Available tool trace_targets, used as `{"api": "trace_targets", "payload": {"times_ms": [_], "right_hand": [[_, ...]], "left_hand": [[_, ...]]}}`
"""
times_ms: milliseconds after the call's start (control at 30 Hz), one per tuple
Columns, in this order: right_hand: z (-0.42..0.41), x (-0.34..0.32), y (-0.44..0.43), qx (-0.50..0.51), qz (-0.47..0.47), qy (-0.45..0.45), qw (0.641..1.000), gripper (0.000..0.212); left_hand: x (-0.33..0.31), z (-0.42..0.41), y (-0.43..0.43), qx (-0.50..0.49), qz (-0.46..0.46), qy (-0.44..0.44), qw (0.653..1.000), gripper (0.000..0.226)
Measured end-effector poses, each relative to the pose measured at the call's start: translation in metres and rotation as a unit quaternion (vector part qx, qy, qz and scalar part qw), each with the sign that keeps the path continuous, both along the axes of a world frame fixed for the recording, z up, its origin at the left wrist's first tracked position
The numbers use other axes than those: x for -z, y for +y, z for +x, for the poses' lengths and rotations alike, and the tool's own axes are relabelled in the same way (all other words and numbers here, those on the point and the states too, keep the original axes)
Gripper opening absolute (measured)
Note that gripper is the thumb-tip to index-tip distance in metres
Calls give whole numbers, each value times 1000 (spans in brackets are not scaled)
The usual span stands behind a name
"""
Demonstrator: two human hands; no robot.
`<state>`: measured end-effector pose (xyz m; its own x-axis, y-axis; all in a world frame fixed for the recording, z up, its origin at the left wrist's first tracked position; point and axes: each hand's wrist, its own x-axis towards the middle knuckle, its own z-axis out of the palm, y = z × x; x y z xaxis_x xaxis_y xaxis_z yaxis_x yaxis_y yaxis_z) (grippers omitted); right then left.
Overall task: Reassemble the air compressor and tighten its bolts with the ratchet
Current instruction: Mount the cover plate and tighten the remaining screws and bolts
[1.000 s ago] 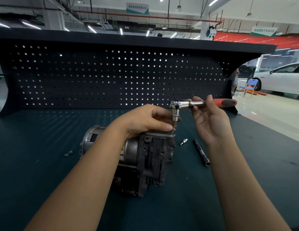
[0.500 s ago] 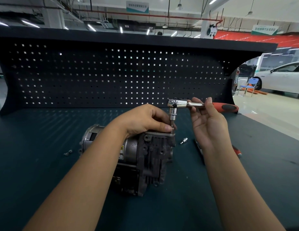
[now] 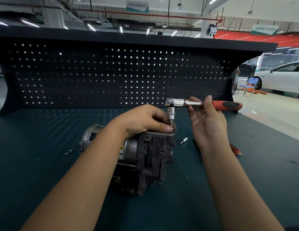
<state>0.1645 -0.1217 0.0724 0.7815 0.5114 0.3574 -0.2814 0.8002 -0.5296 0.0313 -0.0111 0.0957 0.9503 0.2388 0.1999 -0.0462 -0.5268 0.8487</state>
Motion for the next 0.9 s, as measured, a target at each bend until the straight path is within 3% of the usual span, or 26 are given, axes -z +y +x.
{"api": "trace_targets", "payload": {"times_ms": [433,667,900], "right_hand": [[-19,5,-19,139,69,-79,985,6],[-32,10,-22,232,69,-56,969,13],[-45,12,-31,274,59,-143,949,14]], "left_hand": [[1,-2,-3,17,-17,-15,1000,12],[3,1,-4,0,9,-24,1000,12],[4,0,-3,-3,16,-26,1000,13]]}}
